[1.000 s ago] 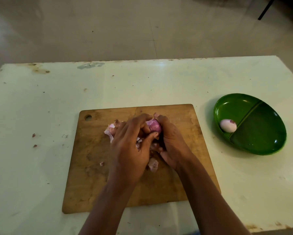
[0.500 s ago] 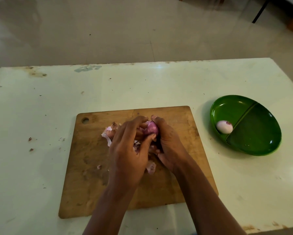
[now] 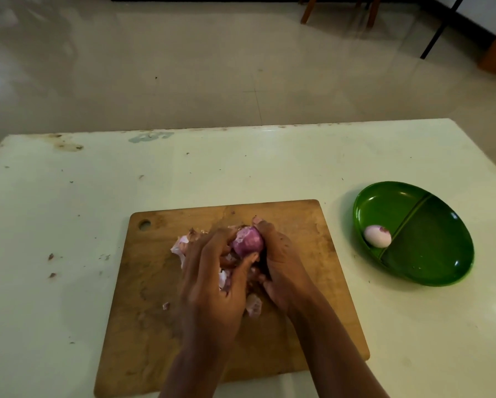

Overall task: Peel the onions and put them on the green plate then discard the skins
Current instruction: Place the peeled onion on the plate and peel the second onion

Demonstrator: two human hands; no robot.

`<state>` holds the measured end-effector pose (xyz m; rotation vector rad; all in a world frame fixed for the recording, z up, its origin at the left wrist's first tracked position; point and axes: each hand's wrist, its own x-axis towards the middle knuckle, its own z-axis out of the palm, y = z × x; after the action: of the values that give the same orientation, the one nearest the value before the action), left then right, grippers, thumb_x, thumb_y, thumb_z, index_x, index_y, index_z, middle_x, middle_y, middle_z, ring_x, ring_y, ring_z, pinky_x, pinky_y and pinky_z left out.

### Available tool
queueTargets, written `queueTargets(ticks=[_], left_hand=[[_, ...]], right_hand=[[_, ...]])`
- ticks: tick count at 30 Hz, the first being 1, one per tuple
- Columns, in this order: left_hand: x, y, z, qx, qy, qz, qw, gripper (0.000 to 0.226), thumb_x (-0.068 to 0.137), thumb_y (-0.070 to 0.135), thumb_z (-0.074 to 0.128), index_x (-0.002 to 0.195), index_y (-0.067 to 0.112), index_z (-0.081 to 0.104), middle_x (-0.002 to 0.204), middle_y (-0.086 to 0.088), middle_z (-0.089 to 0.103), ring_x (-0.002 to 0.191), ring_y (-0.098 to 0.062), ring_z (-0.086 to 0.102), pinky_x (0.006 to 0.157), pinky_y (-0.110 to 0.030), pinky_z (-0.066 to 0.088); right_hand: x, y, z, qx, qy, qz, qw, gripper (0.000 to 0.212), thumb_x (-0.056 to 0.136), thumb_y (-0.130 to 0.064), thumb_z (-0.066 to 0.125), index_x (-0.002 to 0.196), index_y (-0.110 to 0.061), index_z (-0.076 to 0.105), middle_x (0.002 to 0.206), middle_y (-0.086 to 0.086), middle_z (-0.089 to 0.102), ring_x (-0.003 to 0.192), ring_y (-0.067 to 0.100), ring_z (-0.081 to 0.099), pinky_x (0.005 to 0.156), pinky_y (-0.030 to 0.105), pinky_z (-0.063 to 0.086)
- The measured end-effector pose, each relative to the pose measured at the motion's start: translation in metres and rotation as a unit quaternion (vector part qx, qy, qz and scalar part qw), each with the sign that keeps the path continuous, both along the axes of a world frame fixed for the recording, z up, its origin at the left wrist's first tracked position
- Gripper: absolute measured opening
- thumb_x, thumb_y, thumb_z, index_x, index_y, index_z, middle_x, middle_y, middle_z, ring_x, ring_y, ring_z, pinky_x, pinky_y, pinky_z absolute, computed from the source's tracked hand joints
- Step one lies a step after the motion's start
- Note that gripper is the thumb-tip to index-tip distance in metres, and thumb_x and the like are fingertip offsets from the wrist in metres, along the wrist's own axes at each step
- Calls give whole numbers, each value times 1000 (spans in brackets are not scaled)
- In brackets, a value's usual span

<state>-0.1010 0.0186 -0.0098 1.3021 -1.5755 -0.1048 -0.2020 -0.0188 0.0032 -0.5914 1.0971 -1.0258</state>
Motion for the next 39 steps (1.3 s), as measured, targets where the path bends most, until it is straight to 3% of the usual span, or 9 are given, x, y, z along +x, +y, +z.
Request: queueTargets(ticks=[4, 9, 12, 15, 18, 25, 28, 36, 39], left_hand=[[2, 0, -4, 4, 12, 8, 1000, 56, 72, 17, 77, 119, 13, 48, 111, -1, 53, 106, -10, 52, 89, -23, 49], [1, 3, 1, 29, 5, 26, 999, 56, 75, 18, 77, 122, 14, 46, 113, -10, 62, 100, -26, 63, 75, -38, 59], [-2, 2, 10, 51, 17, 27, 998, 55, 75, 20, 70, 124, 17, 46, 115, 2, 57, 103, -23, 61, 80, -38, 56], [-2, -1, 11, 70, 6, 20, 997, 46, 75, 20, 70, 118, 12, 55, 108, -4, 63, 102, -17, 59, 86, -22, 50], [-3, -2, 8, 82, -12, 11, 996, 40, 75, 19, 69, 113, 9, 59, 104, -9, 66, 103, -6, 49, 97, -3, 30], [-2, -2, 9, 85, -23, 30, 996, 60, 69, 21, 74, 122, 15, 45, 108, -14, 65, 104, -9, 50, 89, -17, 42], [3, 0, 6, 87, -75, 24, 993, 74, 58, 12, 85, 122, 13, 46, 105, -15, 64, 101, -16, 54, 81, -34, 48], [8, 0, 8, 146, -94, 12, 985, 77, 56, 1, 86, 124, 4, 49, 105, -19, 64, 95, -35, 63, 72, -45, 56], [7, 0, 9, 170, -61, 14, 983, 77, 60, -1, 84, 126, 6, 47, 102, -18, 65, 92, -33, 65, 70, -38, 55]], right_hand=[[3, -1, -2, 6, -23, -8, 1000, 49, 95, -38, 48, 60, -19, 77, 70, 5, 73, 66, 16, 71, 69, 28, 58], [2, -2, -4, 10, -18, -12, 1000, 48, 96, -35, 51, 58, -17, 75, 70, 7, 72, 62, 15, 69, 58, 23, 55], [3, -2, -4, 10, -10, -13, 1000, 48, 96, -36, 51, 60, -17, 75, 71, 5, 73, 66, 16, 70, 66, 25, 56], [4, -1, -3, 6, -16, -2, 1000, 48, 97, -36, 48, 64, -15, 76, 74, 6, 74, 69, 16, 72, 67, 25, 58], [3, -1, -6, -2, -28, 6, 1000, 50, 97, -35, 46, 60, -20, 77, 75, 6, 74, 71, 16, 72, 68, 25, 58], [3, -3, -13, -41, -5, 29, 999, 35, 87, -39, 53, 77, -12, 74, 79, 9, 72, 73, 19, 69, 70, 26, 58], [3, -3, -18, -53, 11, 42, 998, 39, 83, -42, 56, 87, -6, 71, 80, 11, 70, 72, 20, 67, 70, 28, 56], [3, -2, -19, -91, 40, 75, 992, 40, 81, -41, 60, 89, -4, 71, 82, 11, 69, 72, 19, 65, 71, 31, 54], [4, -2, -22, -102, 50, 69, 991, 42, 84, -40, 60, 92, 0, 71, 86, 16, 70, 75, 22, 66, 73, 33, 54]])
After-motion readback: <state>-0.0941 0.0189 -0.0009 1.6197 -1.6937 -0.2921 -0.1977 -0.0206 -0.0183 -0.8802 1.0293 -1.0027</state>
